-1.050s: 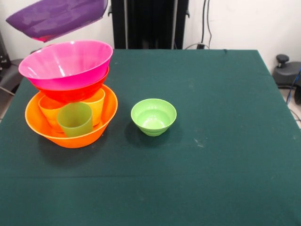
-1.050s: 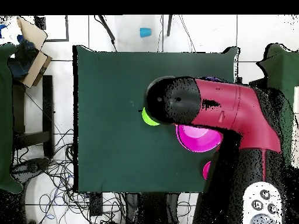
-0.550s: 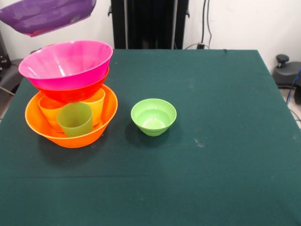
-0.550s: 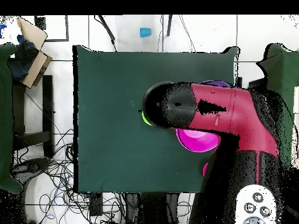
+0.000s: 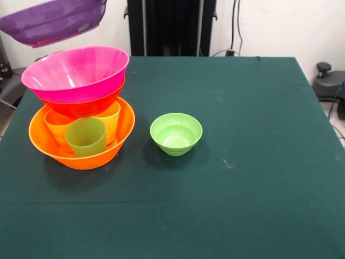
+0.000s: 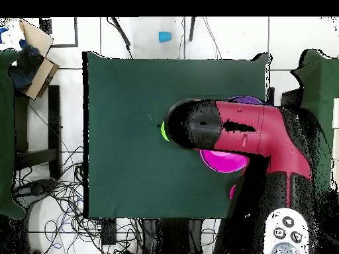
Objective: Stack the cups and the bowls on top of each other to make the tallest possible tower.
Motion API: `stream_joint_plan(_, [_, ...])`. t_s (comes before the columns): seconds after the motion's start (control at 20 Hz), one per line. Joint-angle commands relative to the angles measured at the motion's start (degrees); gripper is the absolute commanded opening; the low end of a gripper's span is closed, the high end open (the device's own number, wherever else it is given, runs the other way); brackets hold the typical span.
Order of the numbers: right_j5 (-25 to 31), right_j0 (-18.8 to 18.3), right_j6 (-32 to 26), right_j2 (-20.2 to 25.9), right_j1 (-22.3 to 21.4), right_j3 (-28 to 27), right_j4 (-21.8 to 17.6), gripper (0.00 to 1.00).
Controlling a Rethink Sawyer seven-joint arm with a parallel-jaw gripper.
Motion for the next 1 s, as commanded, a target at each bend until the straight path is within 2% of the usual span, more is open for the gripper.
stream_joint_plan(0.05, [-6.79, 1.65, 4.66, 0.26, 3.17, 8.43, -2.56, 0.00])
stream_joint_plan(0.5, [-8.17, 2.80, 5.23, -1.21, 4.60, 7.37, -3.04, 0.00])
stream_joint_plan(0.75, [-6.99, 4.00, 5.06, -2.55, 5.54, 6.21, -3.28, 0.00])
stream_joint_plan(1.0, [-7.98, 4.57, 4.91, -3.48, 6.02, 7.13, -2.97, 0.00])
